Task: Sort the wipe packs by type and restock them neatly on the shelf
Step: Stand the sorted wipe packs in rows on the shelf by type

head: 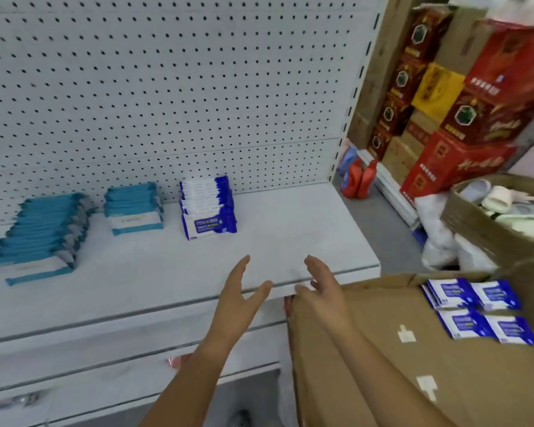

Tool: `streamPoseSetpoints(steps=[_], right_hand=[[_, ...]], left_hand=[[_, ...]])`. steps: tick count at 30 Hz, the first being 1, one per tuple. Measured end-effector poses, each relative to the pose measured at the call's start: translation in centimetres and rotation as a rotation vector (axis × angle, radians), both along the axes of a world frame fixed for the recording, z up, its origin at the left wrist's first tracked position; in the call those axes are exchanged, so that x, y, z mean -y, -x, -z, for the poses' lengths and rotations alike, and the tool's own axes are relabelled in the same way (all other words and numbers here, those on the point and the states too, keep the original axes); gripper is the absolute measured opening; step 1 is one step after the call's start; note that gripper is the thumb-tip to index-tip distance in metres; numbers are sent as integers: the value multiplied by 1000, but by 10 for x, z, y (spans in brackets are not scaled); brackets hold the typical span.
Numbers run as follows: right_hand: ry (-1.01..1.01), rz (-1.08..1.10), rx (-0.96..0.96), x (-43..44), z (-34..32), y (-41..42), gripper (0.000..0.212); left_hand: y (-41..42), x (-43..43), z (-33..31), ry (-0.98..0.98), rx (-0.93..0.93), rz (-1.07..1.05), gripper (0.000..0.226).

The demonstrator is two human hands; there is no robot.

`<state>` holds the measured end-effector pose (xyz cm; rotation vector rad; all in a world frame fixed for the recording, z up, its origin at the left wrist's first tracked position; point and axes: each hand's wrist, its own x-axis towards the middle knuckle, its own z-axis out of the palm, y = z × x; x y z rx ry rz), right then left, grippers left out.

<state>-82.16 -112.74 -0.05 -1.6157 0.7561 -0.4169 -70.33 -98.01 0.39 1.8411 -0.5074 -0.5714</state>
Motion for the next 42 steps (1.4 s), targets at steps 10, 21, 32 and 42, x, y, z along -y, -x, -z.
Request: streamPoseSetpoints(steps=[10, 21, 32, 42], right_hand=[[-5, 187, -85, 41, 25, 279, 61], [-26, 376, -213, 147, 56, 411, 51], [-67, 422, -385, 299, 103, 448, 47], [-135, 335, -579, 428, 175, 455, 63]], left_hand=[[250, 59, 27, -73, -167, 260, 73], [352, 191, 79, -115, -274, 362, 51], [390, 349, 138, -229, -372, 302, 63], [391, 429, 193, -388, -357, 99, 37]])
